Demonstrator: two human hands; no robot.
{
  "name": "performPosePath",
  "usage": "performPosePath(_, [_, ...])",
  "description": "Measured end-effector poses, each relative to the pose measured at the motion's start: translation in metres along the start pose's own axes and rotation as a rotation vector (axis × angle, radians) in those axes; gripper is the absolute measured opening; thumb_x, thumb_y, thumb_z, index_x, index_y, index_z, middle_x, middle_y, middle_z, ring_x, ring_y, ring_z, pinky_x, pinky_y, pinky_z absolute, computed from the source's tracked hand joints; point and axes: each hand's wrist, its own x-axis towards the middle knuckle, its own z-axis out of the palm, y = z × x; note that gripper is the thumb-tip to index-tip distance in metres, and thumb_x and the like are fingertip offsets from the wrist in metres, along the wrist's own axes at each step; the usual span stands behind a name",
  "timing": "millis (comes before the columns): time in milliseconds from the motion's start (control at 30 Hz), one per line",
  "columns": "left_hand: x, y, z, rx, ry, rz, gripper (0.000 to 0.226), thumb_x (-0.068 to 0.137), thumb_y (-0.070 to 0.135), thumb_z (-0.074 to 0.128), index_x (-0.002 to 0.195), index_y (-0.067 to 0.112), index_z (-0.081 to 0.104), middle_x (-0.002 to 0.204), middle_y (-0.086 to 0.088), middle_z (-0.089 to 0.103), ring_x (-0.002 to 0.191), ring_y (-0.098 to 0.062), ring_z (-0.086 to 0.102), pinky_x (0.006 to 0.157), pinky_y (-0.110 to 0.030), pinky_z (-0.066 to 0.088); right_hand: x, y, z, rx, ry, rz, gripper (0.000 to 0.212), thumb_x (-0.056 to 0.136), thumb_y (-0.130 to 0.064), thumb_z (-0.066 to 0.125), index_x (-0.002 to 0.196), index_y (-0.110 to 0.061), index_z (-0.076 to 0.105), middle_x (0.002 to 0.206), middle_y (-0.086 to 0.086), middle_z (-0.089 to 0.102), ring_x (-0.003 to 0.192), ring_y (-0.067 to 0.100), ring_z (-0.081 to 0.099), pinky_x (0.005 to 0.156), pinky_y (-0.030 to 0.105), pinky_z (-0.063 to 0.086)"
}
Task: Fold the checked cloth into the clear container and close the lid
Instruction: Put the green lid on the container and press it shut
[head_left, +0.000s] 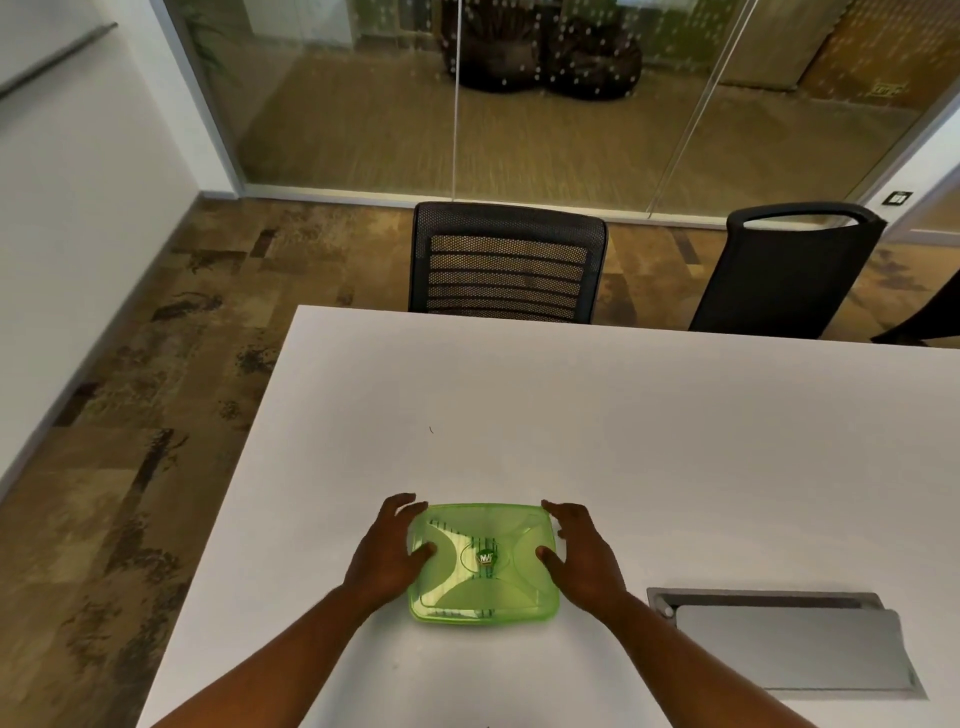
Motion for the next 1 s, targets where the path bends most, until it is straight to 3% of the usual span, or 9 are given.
performPosePath(67, [-0.004, 0.0, -0.005, 0.138, -0.185, 0.098, 0.096, 0.076, 0.052, 0.077, 0.155, 0.031, 0.027, 0.159, 0.026, 0.012, 0.141, 0.002, 0.021, 0.113, -0.03, 0.037, -0.002, 0.004, -0.004, -0.075, -0.088, -0.106, 0.086, 0.081, -0.058, 0.066, 0.155, -0.031, 0.031, 0.157, -0.016, 0.03, 0.135, 0.006, 0.045, 0.104, 0.029, 0.047])
performPosePath(167, [-0.006, 0.004, -0.015, 0.35, -0.375, 0.157, 0.123, 0.068, 0.06, 0.079, 0.159, 0.028, 0.002, 0.163, 0.023, -0.012, 0.149, -0.002, -0.009, 0.12, -0.032, 0.024, -0.002, 0.006, -0.016, -0.169, -0.214, -0.16, 0.114, 0.07, -0.079, 0.065, 0.161, -0.034, 0.012, 0.165, -0.027, 0.003, 0.147, -0.001, 0.02, 0.114, 0.03, 0.038])
performPosePath(333, [-0.007, 0.011, -0.018, 0.566, -0.401, 0.162, 0.143, 0.06, 0.056, 0.086, 0.158, 0.021, -0.012, 0.165, 0.01, -0.022, 0.156, -0.017, -0.006, 0.125, -0.037, 0.017, -0.001, 0.005, -0.03, -0.375, -0.371, -0.204, 0.141, 0.054, -0.087, 0.068, 0.159, -0.036, -0.011, 0.164, -0.027, -0.019, 0.153, 0.004, 0.005, 0.114, 0.038, 0.039])
performPosePath(467, [-0.013, 0.012, -0.005, 0.57, -0.323, 0.15, 0.148, 0.055, 0.041, 0.093, 0.159, 0.018, -0.011, 0.166, 0.007, -0.023, 0.156, -0.019, 0.0, 0.122, -0.041, 0.026, -0.001, 0.001, -0.03, -0.427, -0.349, -0.214, 0.143, 0.053, -0.088, 0.067, 0.159, -0.034, -0.012, 0.167, -0.021, -0.015, 0.154, 0.009, 0.01, 0.11, 0.042, 0.042])
performPosePath(633, [-0.01, 0.02, 0.001, 0.666, -0.272, 0.131, 0.15, 0.051, 0.033, 0.096, 0.159, 0.011, -0.005, 0.168, -0.003, -0.013, 0.156, -0.024, 0.009, 0.122, -0.039, 0.022, -0.002, -0.006, -0.03, -0.519, -0.332, -0.22, 0.145, 0.052, -0.087, 0.067, 0.161, -0.028, -0.007, 0.17, -0.012, -0.004, 0.152, 0.017, 0.018, 0.106, 0.044, 0.043])
performPosePath(733, [-0.009, 0.025, 0.006, 0.756, -0.27, 0.117, 0.151, 0.051, 0.036, 0.097, 0.158, 0.009, -0.006, 0.168, -0.006, -0.013, 0.156, -0.025, 0.007, 0.124, -0.044, 0.015, -0.002, -0.005, -0.03, -0.534, -0.327, -0.215, 0.143, 0.054, -0.09, 0.064, 0.161, -0.028, -0.009, 0.17, -0.011, -0.006, 0.155, 0.017, 0.011, 0.107, 0.044, 0.042])
performPosePath(833, [-0.001, 0.033, 0.001, 0.797, -0.275, 0.139, 0.15, 0.05, 0.038, 0.097, 0.158, 0.008, -0.003, 0.169, -0.008, -0.01, 0.155, -0.027, 0.012, 0.123, -0.045, 0.018, 0.001, -0.005, -0.032, -0.535, -0.332, -0.176, 0.141, 0.057, -0.089, 0.065, 0.16, -0.028, -0.01, 0.169, -0.011, -0.012, 0.157, 0.02, 0.002, 0.111, 0.046, 0.039])
performPosePath(933, [0.006, 0.033, -0.006, 0.799, -0.304, 0.173, 0.151, 0.05, 0.044, 0.095, 0.158, 0.008, -0.003, 0.169, -0.008, -0.009, 0.155, -0.029, 0.011, 0.123, -0.046, 0.02, 0.001, -0.01, -0.03, -0.562, -0.335, -0.166, 0.14, 0.061, -0.081, 0.071, 0.161, -0.024, -0.007, 0.17, -0.009, -0.013, 0.157, 0.021, -0.006, 0.118, 0.052, 0.031])
performPosePath(1000, [0.005, 0.034, -0.006, 0.826, -0.343, 0.179, 0.15, 0.055, 0.052, 0.092, 0.158, 0.007, -0.008, 0.168, -0.009, -0.013, 0.156, -0.031, -0.003, 0.125, -0.05, 0.009, -0.001, -0.016, -0.025, -0.541, -0.33, -0.168, 0.139, 0.063, -0.07, 0.079, 0.161, -0.023, -0.007, 0.169, -0.008, -0.014, 0.156, 0.019, -0.015, 0.123, 0.059, 0.015])
